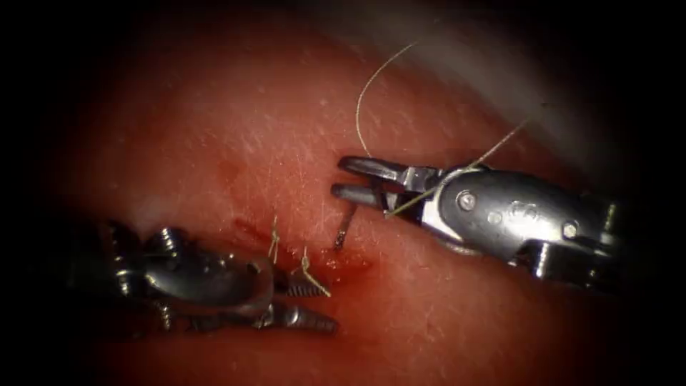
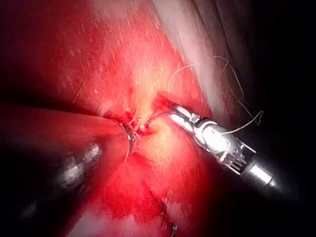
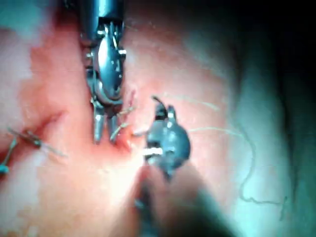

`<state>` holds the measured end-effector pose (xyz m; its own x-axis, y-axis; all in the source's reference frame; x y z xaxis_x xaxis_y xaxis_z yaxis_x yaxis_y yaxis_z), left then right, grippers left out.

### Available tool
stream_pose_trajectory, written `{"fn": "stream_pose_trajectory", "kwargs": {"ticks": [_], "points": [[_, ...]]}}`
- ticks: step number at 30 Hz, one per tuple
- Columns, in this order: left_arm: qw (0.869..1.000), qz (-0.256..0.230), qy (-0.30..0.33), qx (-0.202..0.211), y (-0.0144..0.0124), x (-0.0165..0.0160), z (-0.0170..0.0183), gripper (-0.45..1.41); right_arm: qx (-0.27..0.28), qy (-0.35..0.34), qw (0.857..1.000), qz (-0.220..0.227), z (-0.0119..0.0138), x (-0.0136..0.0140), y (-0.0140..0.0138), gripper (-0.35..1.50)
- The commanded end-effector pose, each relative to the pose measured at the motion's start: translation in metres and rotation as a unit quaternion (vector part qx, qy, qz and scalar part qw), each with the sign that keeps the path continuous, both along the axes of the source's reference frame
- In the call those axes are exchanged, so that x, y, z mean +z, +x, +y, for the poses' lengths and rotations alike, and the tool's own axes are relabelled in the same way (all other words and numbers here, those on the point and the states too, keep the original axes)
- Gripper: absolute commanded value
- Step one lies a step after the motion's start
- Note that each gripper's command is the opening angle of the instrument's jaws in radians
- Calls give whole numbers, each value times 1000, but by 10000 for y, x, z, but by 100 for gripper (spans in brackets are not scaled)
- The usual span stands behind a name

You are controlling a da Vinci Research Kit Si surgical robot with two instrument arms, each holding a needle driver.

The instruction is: Wound Closure

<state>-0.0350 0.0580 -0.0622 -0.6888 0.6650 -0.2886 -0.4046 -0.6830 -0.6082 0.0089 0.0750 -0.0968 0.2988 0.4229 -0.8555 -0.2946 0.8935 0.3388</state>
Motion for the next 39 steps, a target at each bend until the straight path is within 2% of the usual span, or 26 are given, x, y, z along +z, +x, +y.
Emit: {"fn": "stream_pose_trajectory", "kwargs": {"ticks": [1, 7, 12, 13, 18, 21, 28, 29, 30, 39], "points": [[1000, 0, 1, 1, -3, 5, -4, 28, 2, 27, 1000, 5, 3, 4, 7, -35], [1000, 1, 2, 2, -3, 6, -4, 28, 21, 52, 998, 5, 18, -2, 3, -35], [1000, 3, 1, 4, -1, 6, -3, 29, 32, 88, 996, 13, 18, -1, 3, -35], [1000, 4, 0, 3, 0, 6, -2, 29, 30, 117, 993, 9, 17, 3, 3, -35], [1000, 4, 0, 3, 0, 5, -1, 29, 10, 179, 984, 5, 8, 16, 5, -35], [1000, 4, 0, 3, 1, 4, 0, 29, -12, 206, 978, 11, 2, 25, 8, -35], [1000, 4, -1, 2, 1, 3, 1, 29, -30, 245, 969, 22, 2, 24, 10, -35], [1000, 4, -1, 2, 1, 3, 1, 28, -33, 254, 966, 20, 2, 24, 10, -35], [1000, 4, -1, 2, 1, 3, 1, 28, -40, 283, 958, 20, 4, 25, 10, -35], [1000, 3, -3, 8, 8, 3, 1, 27, -72, 352, 932, 41, 0, 43, 19, -35]]}}
